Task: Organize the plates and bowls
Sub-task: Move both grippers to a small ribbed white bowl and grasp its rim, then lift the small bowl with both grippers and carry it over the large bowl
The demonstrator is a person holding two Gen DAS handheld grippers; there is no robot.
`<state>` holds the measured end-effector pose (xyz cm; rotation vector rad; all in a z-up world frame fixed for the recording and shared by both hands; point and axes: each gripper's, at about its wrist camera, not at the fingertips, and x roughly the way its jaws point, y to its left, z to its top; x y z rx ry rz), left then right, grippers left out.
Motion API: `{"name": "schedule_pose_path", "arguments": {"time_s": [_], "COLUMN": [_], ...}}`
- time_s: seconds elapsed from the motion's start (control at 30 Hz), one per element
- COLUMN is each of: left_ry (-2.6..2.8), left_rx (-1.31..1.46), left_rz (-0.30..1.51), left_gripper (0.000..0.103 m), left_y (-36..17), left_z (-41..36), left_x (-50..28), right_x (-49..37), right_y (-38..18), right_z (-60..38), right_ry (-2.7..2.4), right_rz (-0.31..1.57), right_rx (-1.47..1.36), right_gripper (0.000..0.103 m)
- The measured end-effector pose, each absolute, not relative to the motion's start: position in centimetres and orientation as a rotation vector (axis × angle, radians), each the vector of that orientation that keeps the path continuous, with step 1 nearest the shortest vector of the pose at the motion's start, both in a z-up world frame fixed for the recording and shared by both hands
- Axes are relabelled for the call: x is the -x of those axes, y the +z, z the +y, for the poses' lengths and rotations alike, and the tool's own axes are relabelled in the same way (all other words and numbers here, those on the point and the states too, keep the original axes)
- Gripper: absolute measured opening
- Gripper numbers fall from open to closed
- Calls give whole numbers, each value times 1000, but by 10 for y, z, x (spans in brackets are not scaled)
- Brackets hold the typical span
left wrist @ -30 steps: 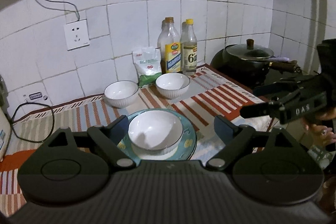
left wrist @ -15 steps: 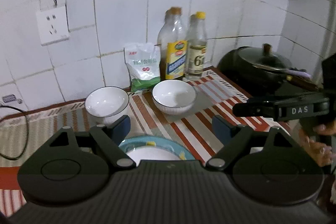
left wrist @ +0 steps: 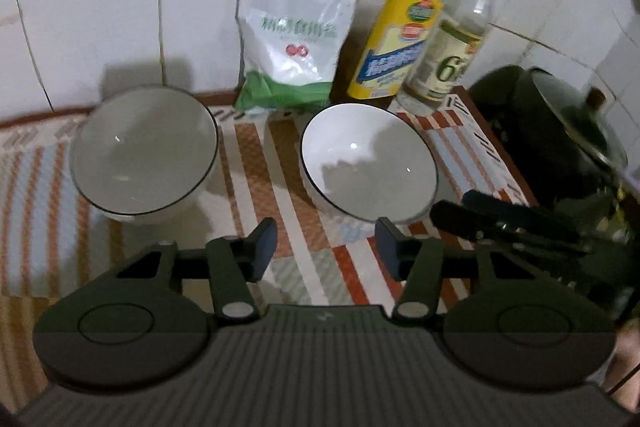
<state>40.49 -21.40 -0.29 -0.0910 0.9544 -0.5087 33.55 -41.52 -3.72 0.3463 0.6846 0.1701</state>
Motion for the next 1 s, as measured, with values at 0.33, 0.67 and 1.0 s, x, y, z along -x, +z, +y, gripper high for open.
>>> {"name": "schedule_pose_path", "arguments": {"time_s": [0.33, 0.67, 1.0], "left_ry": [-438, -488, -473], "left_rx": [227, 177, -69], "left_rz": [1071, 1052, 858], "left_gripper": [42, 14, 12], "left_y": [-32, -39, -6], "left_z": [-221, -229, -242], "left_x": [-450, -449, -390], "right_x": [-372, -379, -340], "right_y": [-66, -74, -48], "right_z": [-419, -417, -402], "right_ry": [130, 156, 113], "right_rz": [755, 777, 724], "right_rx": [-381, -401, -382], "right_gripper": [61, 31, 21]}}
